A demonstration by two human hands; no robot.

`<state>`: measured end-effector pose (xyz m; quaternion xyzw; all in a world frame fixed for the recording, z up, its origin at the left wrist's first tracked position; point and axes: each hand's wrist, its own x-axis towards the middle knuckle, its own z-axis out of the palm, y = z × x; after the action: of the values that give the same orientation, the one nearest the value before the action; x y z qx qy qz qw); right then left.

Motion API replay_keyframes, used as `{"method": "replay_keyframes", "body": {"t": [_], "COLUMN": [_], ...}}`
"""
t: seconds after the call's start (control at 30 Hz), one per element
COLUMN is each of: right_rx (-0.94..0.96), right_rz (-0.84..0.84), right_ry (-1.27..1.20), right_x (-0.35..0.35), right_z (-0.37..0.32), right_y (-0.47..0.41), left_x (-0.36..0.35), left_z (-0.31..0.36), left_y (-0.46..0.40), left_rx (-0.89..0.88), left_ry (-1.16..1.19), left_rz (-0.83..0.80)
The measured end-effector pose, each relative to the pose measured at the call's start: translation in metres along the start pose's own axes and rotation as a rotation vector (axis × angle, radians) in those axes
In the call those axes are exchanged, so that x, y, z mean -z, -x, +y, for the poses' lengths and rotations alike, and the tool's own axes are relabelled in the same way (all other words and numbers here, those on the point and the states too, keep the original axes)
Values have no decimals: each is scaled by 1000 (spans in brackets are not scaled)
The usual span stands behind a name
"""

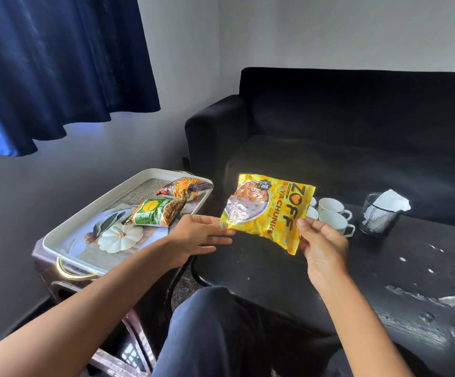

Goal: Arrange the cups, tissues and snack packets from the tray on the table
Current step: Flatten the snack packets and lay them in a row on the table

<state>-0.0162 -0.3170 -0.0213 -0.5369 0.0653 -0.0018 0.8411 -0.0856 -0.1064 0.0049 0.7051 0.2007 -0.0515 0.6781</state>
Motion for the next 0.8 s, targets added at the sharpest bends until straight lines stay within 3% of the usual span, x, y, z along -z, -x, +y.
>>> {"method": "replay_keyframes", "body": {"t": [0.2, 0.33, 0.57, 0.67, 0.8], "right_rx": [257, 450, 290, 313, 393], "right_rz": [87, 45, -377, -378, -232], "right_ry": [212, 298, 228, 228, 247], "right_x": [0, -6, -16, -15, -14], "right_z": [-2, -2, 3, 2, -2], "right_y": [-1, 8, 25, 26, 25], "left_x": [-14, -15, -7, -13, -18], "left_z": [7, 2, -9, -10, -11], "left_y": [4, 3, -6, -6, -1], "left_rx": [-21, -1, 64, 64, 60], "left_ry": [-122, -49, 346, 379, 258], "left_rz": [83, 99, 116, 98, 86]}}
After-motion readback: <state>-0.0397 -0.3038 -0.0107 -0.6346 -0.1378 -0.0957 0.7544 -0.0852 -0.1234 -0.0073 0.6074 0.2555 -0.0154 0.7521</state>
